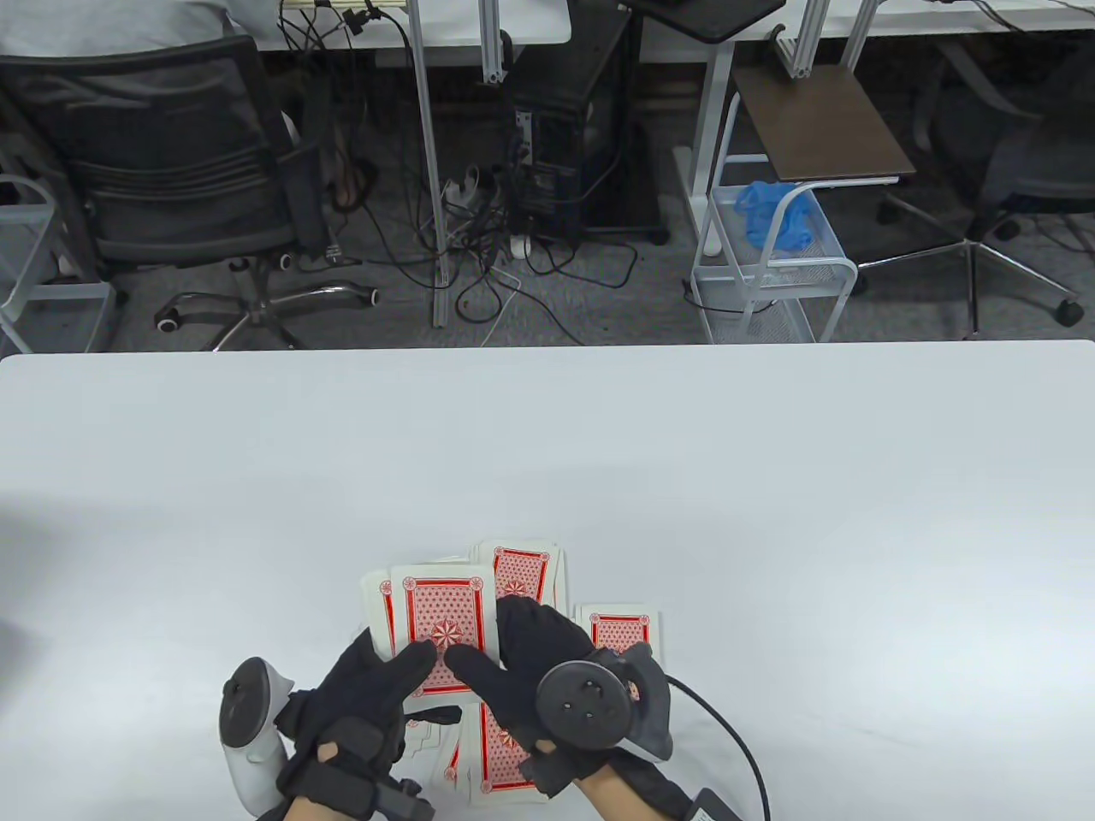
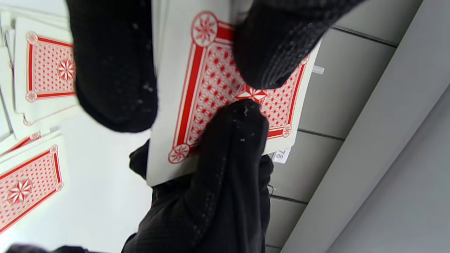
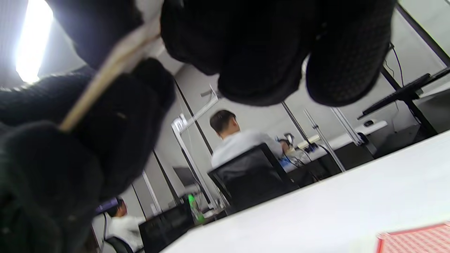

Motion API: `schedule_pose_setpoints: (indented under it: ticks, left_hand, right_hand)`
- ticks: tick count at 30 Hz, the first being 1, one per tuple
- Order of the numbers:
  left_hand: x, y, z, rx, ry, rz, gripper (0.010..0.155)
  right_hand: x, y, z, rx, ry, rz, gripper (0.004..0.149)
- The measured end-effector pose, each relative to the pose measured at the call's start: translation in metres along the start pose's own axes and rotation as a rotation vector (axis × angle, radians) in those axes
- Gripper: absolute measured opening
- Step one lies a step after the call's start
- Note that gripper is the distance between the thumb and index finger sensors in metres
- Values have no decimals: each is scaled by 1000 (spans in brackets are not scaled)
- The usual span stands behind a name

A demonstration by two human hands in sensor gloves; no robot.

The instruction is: Four-player card dealing with fan arrangement

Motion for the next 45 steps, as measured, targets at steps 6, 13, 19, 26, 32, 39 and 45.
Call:
schedule_pose_setpoints:
  ticks: [6,13,19,26,32,39,45]
  left_hand:
    - [2,-9,-6,-33,-105,52,49]
    - [-4,-13,-6,-59,-60,91,49]
    - [-21,-10,-4,-46,16,103,48]
    - [-24,-7,-4,-31,29,98,48]
    - [-26,-8,-4,-28,30,80,48]
    - [-27,-7,-4,-24,33,63,48]
    - [-28,-7,-4,-20,35,44,48]
  right_hand:
    - [-1,-25,7,-82,37,-224,39]
    - [15,-59,9,-187,117,-621,47]
    - [62,-99,22,-402,-6,-352,41]
    - [53,-153,39,-681,334,-189,39]
    - [22,-157,39,-718,562,-1,39]
    - [-2,-153,38,-667,591,417,42]
    - [-13,-155,40,-656,617,634,46]
Point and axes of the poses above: the tracker on the back of each hand, its own y axis roughly to the thumb side, its own z axis roughly from the fingertips to the wrist, x = y × z, the point moved 1 cm from there along -z, roughly from the wrist to the fingertips, and after that the axes turned 2 degrees about y, right-handed, at the moved point
